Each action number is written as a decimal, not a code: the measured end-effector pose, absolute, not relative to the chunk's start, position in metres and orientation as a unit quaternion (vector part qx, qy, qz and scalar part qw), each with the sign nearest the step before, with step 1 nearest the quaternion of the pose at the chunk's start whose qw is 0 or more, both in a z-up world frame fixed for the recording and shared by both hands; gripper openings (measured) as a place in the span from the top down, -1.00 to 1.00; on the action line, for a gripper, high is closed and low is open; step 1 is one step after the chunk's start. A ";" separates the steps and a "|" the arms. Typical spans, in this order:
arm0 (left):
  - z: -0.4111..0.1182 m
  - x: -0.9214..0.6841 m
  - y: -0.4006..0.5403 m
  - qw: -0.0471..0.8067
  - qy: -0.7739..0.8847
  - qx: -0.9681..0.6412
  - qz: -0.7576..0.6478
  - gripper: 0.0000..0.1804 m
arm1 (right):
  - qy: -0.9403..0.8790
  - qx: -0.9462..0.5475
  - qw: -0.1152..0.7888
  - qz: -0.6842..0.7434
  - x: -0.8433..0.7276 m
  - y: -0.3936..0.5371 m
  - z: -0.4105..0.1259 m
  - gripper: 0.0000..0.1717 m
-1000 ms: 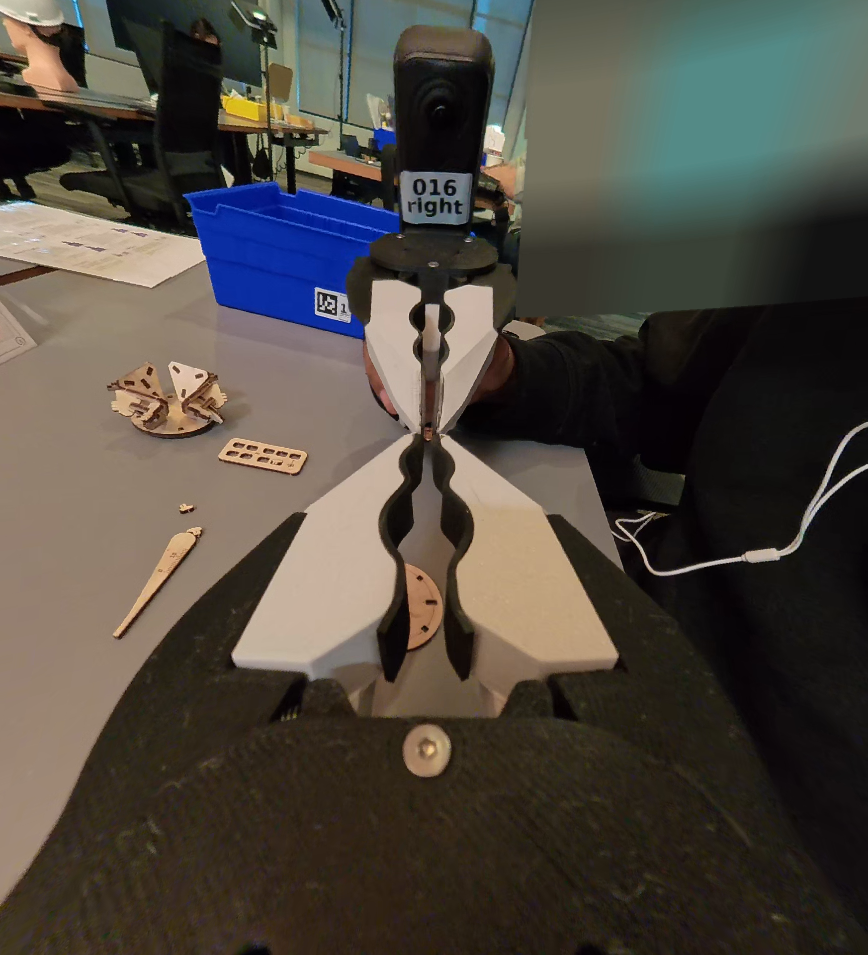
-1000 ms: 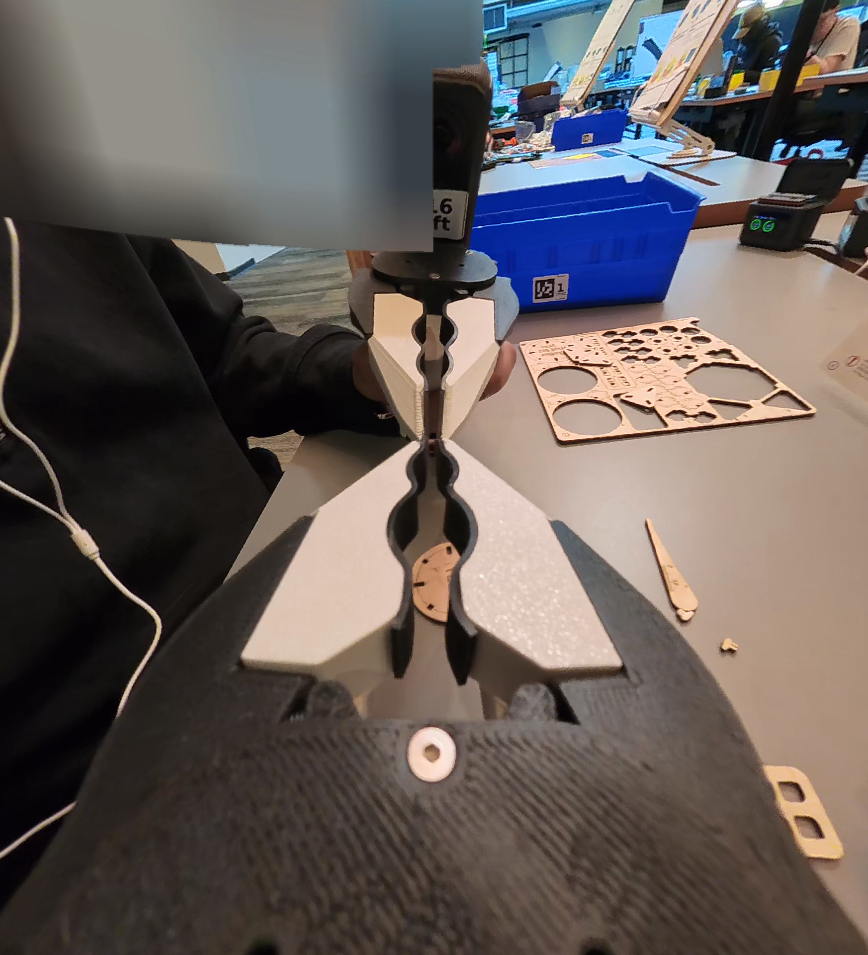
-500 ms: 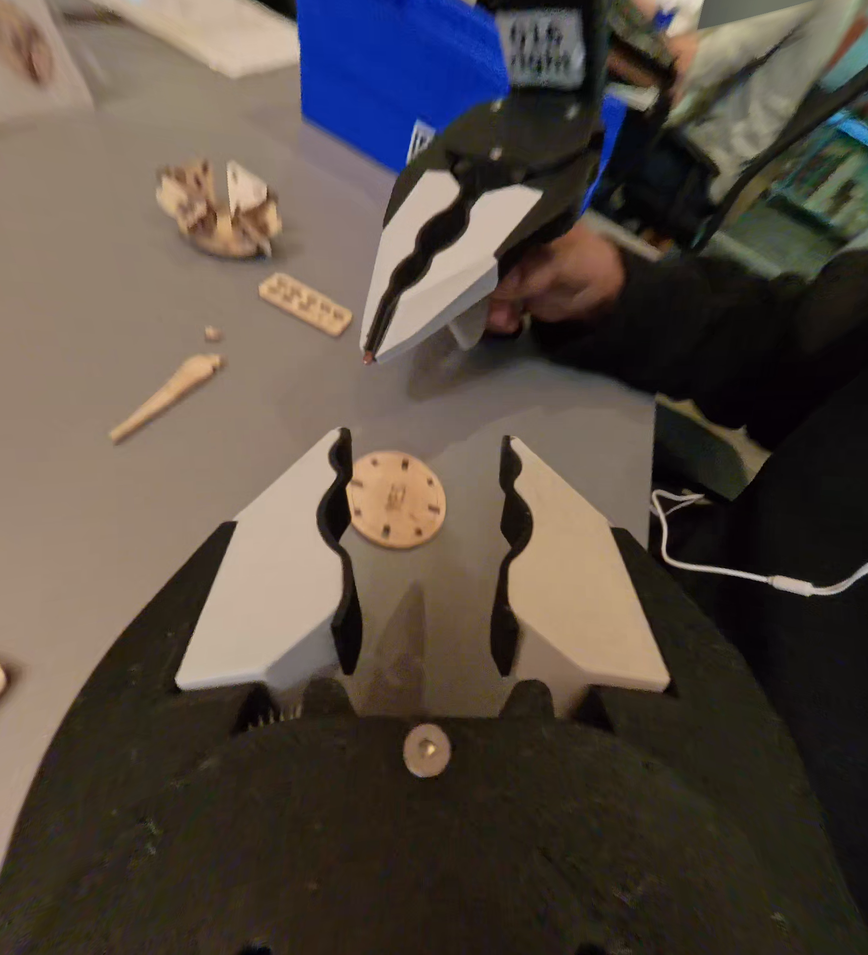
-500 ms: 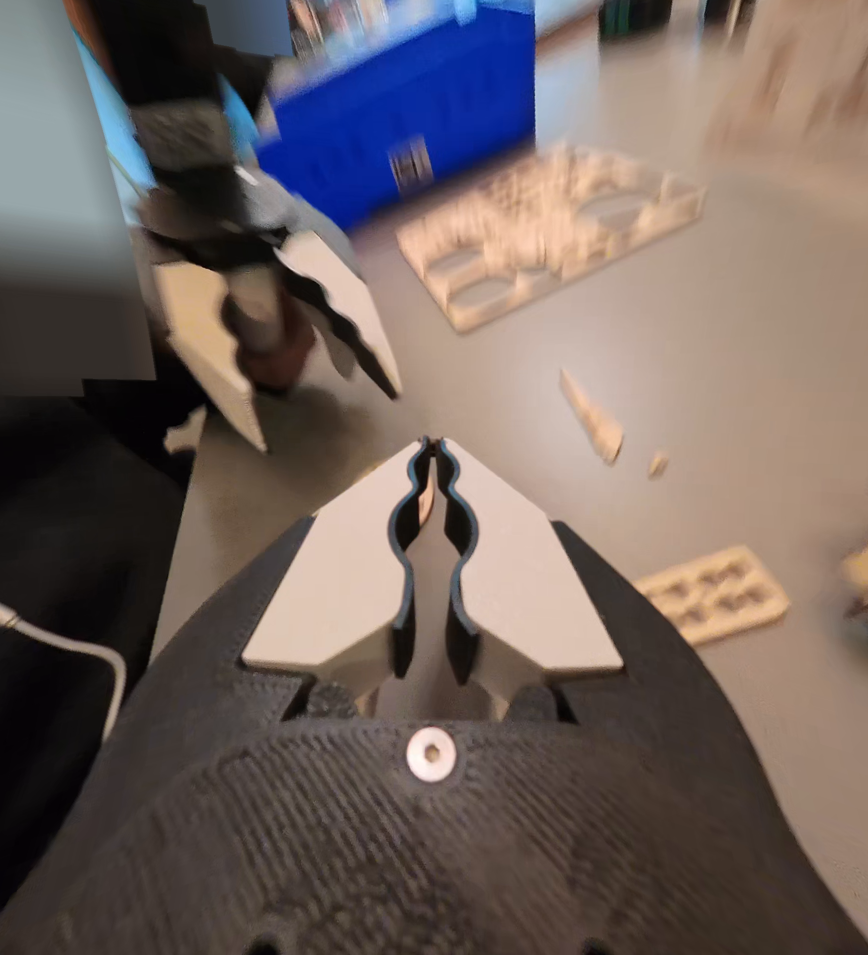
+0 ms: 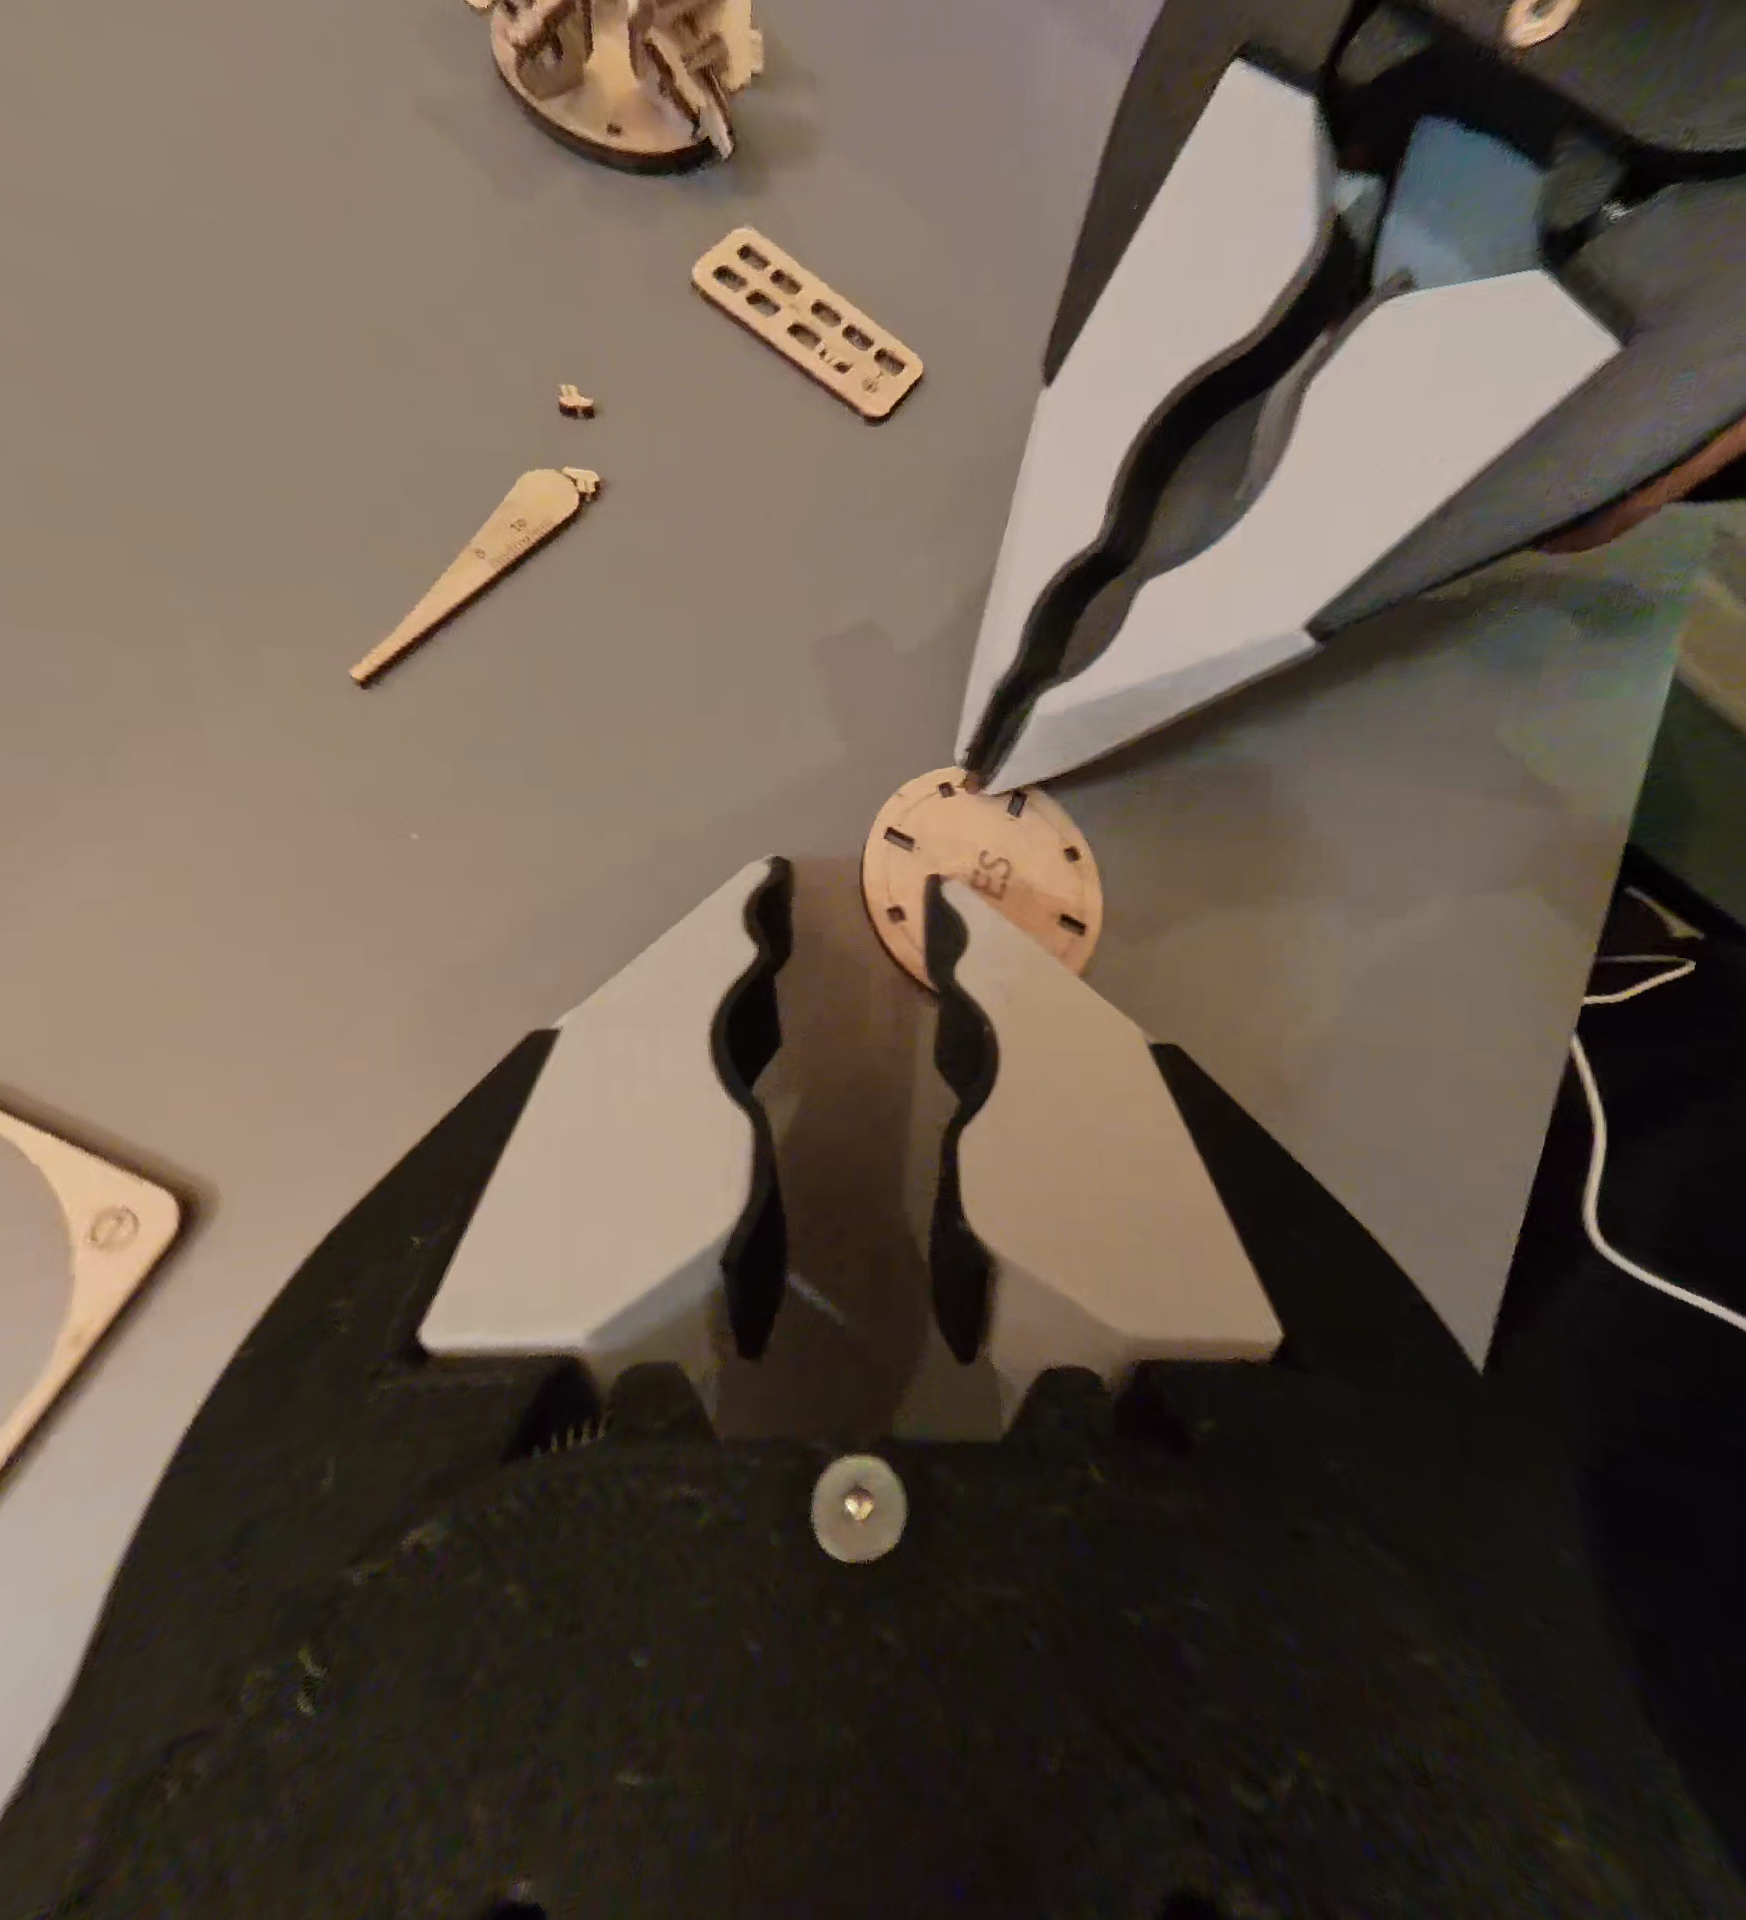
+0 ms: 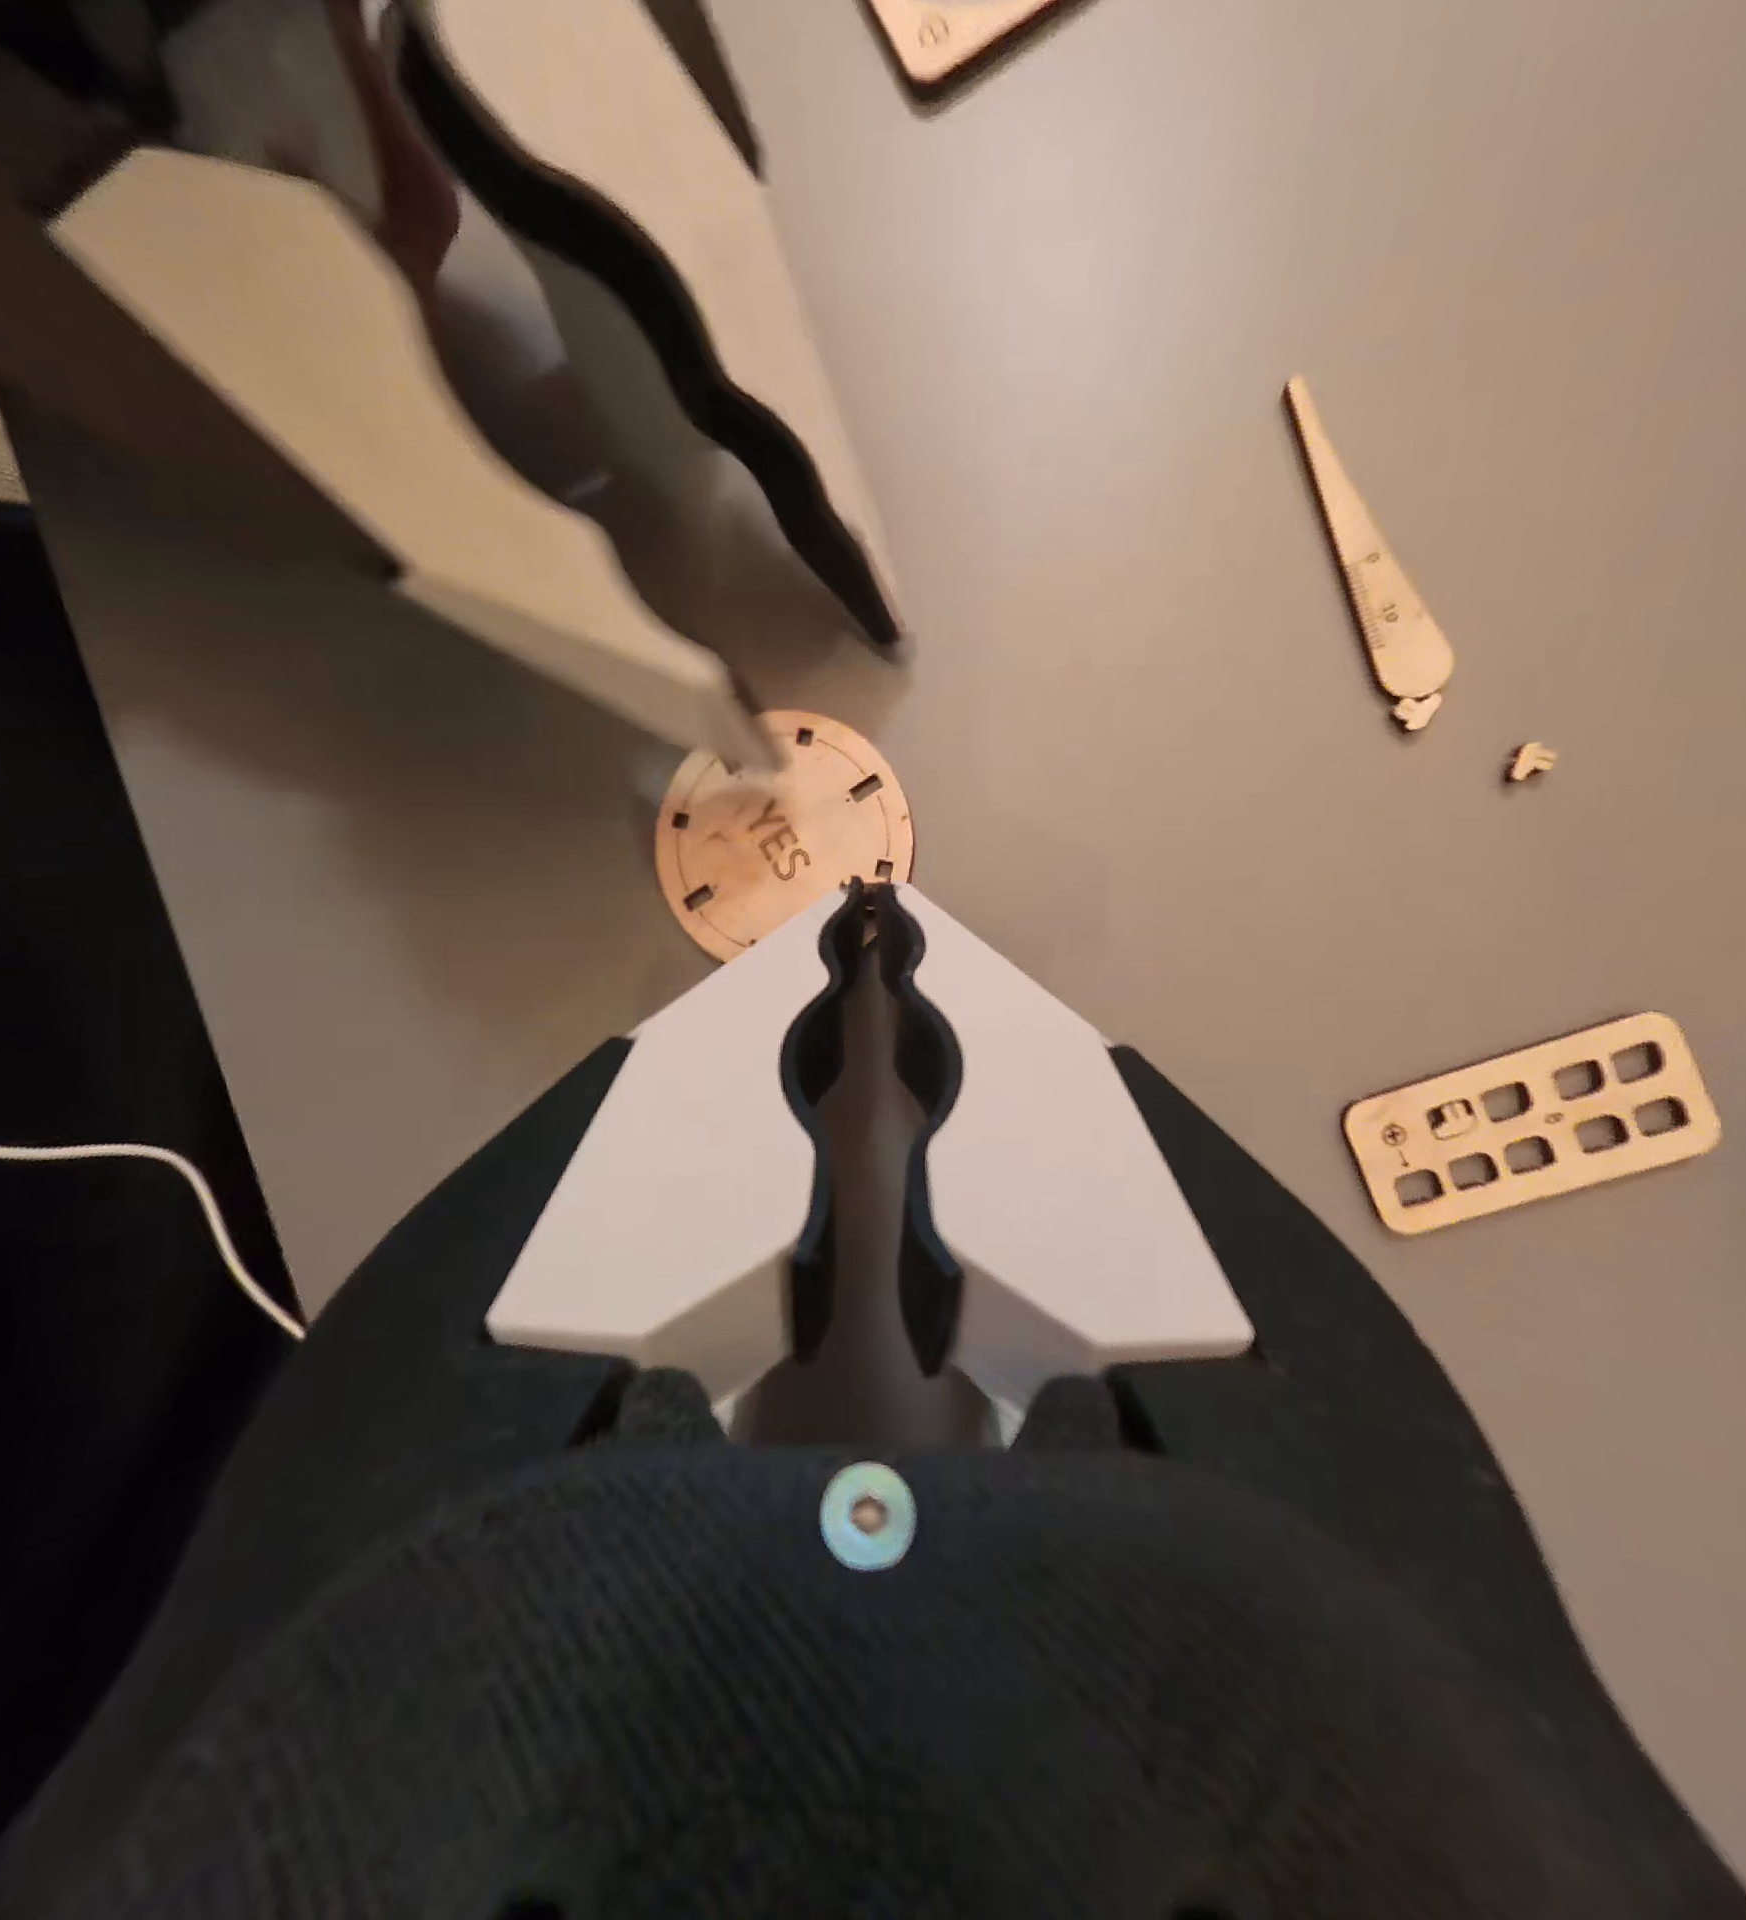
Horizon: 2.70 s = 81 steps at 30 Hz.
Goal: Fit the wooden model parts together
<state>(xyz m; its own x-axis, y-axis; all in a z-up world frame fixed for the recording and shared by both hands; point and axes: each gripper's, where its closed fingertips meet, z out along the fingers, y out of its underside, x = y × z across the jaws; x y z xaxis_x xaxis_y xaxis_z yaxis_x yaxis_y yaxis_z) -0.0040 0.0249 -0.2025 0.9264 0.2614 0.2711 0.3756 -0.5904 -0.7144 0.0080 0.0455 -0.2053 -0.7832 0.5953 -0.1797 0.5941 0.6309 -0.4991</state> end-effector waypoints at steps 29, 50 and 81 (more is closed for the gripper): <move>-0.206 0.015 0.031 0.406 -0.177 -0.874 -0.201 1.00 | -0.965 -0.239 -0.022 0.110 0.007 0.052 -0.205 1.00; -0.205 0.015 0.031 0.407 -0.183 -0.867 -0.222 1.00 | -0.967 -0.236 -0.041 0.087 0.007 0.052 -0.207 1.00; -0.205 0.016 0.031 0.407 -0.184 -0.865 -0.228 1.00 | -0.970 -0.231 -0.040 0.069 0.003 0.051 -0.208 0.99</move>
